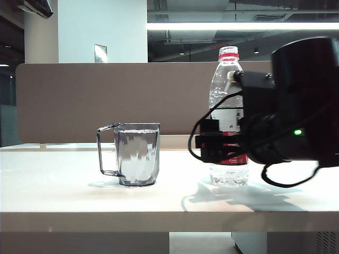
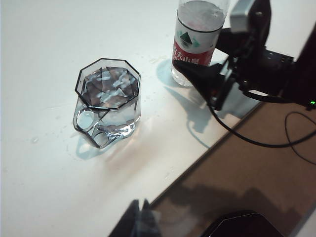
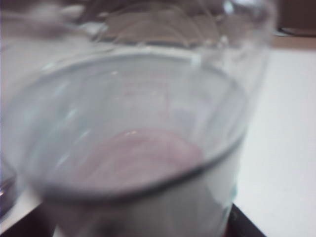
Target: Pick up the mineral water bottle on the table and pour water into the mug until it's full.
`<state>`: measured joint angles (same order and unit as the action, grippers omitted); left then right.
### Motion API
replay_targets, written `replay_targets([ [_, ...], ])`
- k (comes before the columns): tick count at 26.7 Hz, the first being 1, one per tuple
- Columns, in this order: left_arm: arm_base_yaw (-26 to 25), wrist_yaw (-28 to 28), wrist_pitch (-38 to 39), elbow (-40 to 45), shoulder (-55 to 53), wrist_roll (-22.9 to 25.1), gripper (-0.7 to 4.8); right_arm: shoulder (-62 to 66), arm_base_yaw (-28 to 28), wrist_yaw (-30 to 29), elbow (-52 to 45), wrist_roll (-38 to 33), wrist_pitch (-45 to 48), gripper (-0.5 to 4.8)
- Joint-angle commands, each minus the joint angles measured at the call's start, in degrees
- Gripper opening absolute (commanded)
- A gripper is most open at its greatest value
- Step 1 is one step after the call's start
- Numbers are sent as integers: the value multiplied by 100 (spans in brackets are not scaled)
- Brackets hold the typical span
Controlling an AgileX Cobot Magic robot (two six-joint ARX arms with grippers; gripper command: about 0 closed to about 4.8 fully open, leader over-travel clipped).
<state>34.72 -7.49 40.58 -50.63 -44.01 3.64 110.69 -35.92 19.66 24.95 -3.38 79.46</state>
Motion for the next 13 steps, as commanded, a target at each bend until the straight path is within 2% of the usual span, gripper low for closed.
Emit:
replay_targets([
  [1,0,-24,-39,-20,9,26,-5,-367,-133,-44,-367,2,125,479],
  [8,0,-24,-39,-20,9,26,-5,-1613,-413,-13,-1582,11,122,479],
  [12,0,-24,-39,-20,9,26,-5,-2337,-498,-17,-2240,11,122,274],
  [13,0,-24,-39,-20,9,26,-5,-2686,-527,28,-2527,22,107,181],
])
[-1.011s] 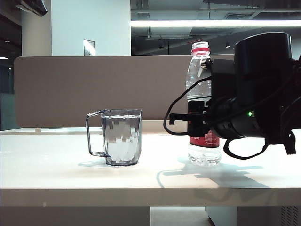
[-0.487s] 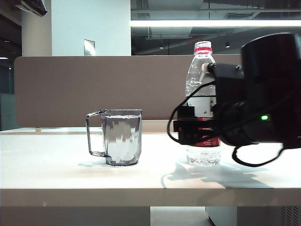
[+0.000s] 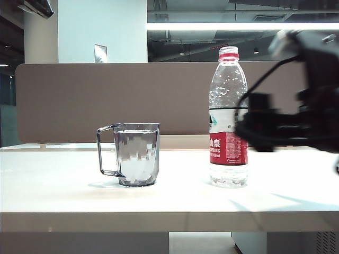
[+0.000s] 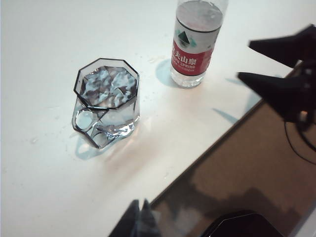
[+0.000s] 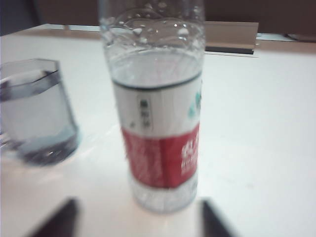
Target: Pick up the mineral water bottle on the table and pour water into the mug until it's full.
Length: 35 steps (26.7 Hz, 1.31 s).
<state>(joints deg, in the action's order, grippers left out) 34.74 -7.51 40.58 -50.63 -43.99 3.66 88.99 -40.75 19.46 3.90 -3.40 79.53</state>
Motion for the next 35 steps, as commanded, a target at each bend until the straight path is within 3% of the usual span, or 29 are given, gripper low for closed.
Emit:
replay_targets([
  [1,-2,-24,-37,-20,7,24,-5,-651,-55,90,-393,0,-136,140],
  [2,-2,-24,-39,-20,11,24,-5,-1014,-101,125,-398,0,-522,75],
  [5,-2,-20,-39,-20,9,24,-5,-1609,-118,151,-396,11,-992,-6],
  [9,-2,-22,-39,-20,9,24,-5,-2306,-118,136,-396,35,-1801,-5],
  [12,-2,-22,-39,-20,9,24,-5,-3303,-52,125,-391,35,-3362,-5],
  [16,-2,-22,-39,-20,9,24,-5,-4009,310,-219,-391,35,-4424,-5],
  [22,-2,-22,-39,-20,9,24,-5,-4894,1399,-1541,-391,35,-5626,-6],
  [25,-2,-22,-39,-20,9,24,-5,-5434,1926,-1541,-389,35,-6415,-5],
  [28,-2,-24,-39,-20,9,24,-5,-6564,2791,-1690,-389,39,-7796,-6],
  [35,-2,-22,-39,-20,9,24,-5,-7796,3486,-1687,-387,37,-8918,-5],
])
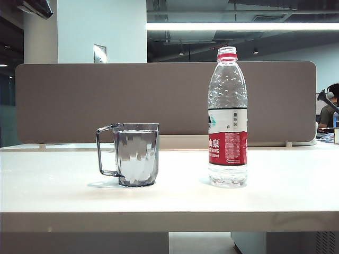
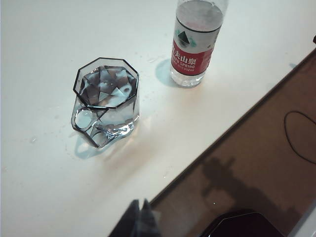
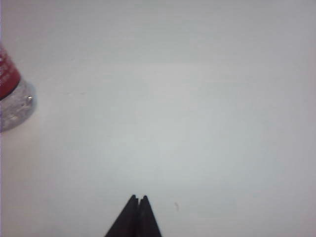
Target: Pick up the mineral water bottle on the table and pour water into the mug until it's full.
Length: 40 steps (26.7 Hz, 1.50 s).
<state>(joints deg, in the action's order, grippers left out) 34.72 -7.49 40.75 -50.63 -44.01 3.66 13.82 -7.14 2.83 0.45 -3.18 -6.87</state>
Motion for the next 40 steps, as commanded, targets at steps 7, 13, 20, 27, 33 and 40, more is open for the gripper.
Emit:
replay_targets([
  [7,0,-24,-57,-20,11,24,-5,-848,264,-197,-42,15,-363,-5],
  [13,0,-26,-57,-20,11,24,-5,-1215,275,-197,-42,15,-363,-5],
  [20,0,-26,-61,-20,11,24,-5,-1381,439,-203,-42,15,-356,-5],
  [27,0,-26,-57,-20,11,24,-5,-1381,433,-168,-42,15,-358,-5],
  [33,0,-24,-57,-20,11,24,-5,-1381,433,-166,-42,15,-358,-5],
  [40,-264,96,-144,55,282,260,-5,-1381,433,-166,-42,15,-356,-5],
])
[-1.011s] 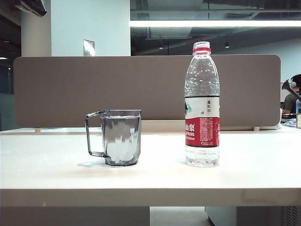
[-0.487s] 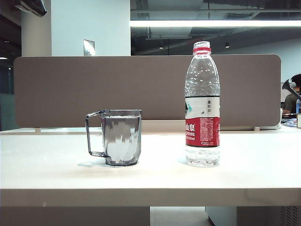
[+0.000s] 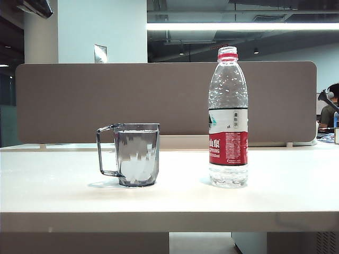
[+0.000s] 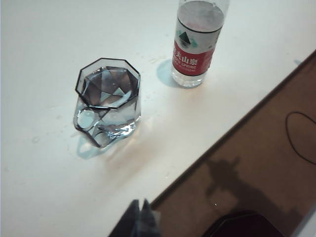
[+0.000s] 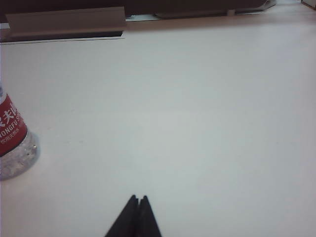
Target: Pick up the mineral water bottle on the table and pour water into the mug until it's full.
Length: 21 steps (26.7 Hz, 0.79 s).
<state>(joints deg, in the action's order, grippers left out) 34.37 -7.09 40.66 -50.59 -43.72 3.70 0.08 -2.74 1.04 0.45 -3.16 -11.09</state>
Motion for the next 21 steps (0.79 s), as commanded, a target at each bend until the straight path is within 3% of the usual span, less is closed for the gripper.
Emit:
replay_targets([
  [1,-348,-63,-251,138,361,232,-5,-7,-7,13,-42,15,63,-5],
  [3,-662,-348,-758,476,649,173,-5,-7,-7,28,-42,13,66,-5],
  [4,-1019,-525,-1545,1025,1058,192,-5,-7,-2,28,-42,13,66,-5],
  [10,-1871,-400,-3510,2914,2632,195,-5,-7,-2,31,-42,15,68,-5],
  [14,-2120,192,-3720,3748,3550,162,-5,-7,-9,35,-42,15,66,-5],
  [17,-2347,201,-3735,4444,4258,-208,-5,-7,-11,22,-42,13,66,-5],
  [21,-2490,190,-3803,4828,4332,-446,-5,-7,0,33,-42,13,72,-5],
])
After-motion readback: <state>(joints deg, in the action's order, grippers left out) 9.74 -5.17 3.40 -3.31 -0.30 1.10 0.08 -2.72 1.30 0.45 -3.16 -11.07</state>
